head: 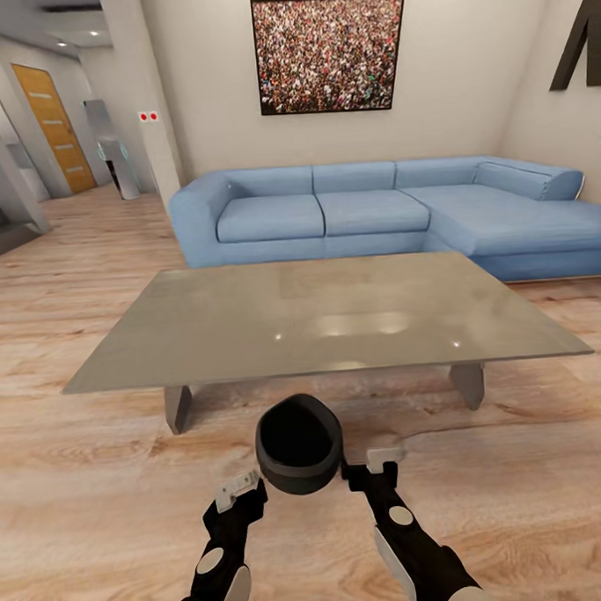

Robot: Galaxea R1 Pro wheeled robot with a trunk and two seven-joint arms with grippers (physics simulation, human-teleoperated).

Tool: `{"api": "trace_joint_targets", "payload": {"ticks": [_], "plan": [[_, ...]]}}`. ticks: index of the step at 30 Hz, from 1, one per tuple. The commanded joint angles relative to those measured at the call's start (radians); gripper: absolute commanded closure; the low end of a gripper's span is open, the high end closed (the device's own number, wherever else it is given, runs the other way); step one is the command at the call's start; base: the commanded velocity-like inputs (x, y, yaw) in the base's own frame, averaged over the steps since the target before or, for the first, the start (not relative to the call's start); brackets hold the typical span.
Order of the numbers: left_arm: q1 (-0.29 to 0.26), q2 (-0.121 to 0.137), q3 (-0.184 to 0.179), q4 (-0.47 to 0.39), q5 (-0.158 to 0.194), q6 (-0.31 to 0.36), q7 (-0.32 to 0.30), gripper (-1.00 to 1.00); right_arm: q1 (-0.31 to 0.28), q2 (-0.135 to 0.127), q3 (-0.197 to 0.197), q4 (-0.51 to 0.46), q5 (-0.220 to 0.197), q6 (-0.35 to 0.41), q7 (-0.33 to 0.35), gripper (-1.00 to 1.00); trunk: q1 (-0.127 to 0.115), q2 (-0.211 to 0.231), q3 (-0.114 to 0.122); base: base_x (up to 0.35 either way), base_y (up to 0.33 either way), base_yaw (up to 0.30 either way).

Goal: Place each of the two pumpkins and all three candles from the living room inside a cabinet in the living room (use any cabinet), then make sure every cabinet is closed, and position the cauldron so it is next to a table in the living room.

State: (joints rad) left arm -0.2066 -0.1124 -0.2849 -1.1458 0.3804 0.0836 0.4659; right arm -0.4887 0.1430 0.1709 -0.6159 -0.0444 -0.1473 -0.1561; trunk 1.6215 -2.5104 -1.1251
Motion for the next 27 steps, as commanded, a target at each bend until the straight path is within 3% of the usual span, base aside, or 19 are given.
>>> {"api": "trace_joint_targets", "payload": {"ticks": [1, 10, 17, 23, 24, 27], "plan": [[0.000, 0.000, -0.002, -0.002, 0.005, 0.004, 0.007, -1.00, -0.001, -0.001, 0.006, 0.001, -0.005, -0.003, -0.007, -1.00, -0.001, 0.000, -0.001, -0.331, 0.000, 0.000], [0.000, 0.000, -0.003, 0.005, 0.006, 0.005, 0.007, -1.00, -0.001, -0.001, 0.006, 0.004, -0.004, -0.001, -0.007, -1.00, -0.001, 0.000, -0.001, -0.134, 0.000, 0.000], [0.000, -0.001, -0.015, 0.019, 0.006, 0.010, 0.008, -1.00, -0.001, 0.000, 0.006, 0.060, -0.005, 0.005, -0.007, -1.00, -0.004, 0.001, 0.026, -0.002, 0.000, 0.000], [0.000, -0.002, -0.016, 0.020, 0.008, 0.063, 0.014, -1.00, -0.001, 0.001, 0.006, 0.064, -0.006, 0.085, -0.009, -1.00, -0.007, 0.003, 0.049, 0.000, 0.000, 0.000], [0.000, -0.003, -0.016, 0.020, 0.008, 0.102, 0.014, -1.00, -0.001, 0.001, 0.006, 0.063, -0.006, 0.135, -0.010, -1.00, -0.007, 0.003, 0.053, 0.000, 0.000, 0.000], [0.000, -0.004, -0.016, 0.020, 0.008, 0.117, 0.015, -1.00, -0.001, 0.001, 0.003, 0.062, -0.006, 0.188, -0.011, -1.00, -0.008, 0.004, 0.065, 0.000, 0.000, 0.000]]}}
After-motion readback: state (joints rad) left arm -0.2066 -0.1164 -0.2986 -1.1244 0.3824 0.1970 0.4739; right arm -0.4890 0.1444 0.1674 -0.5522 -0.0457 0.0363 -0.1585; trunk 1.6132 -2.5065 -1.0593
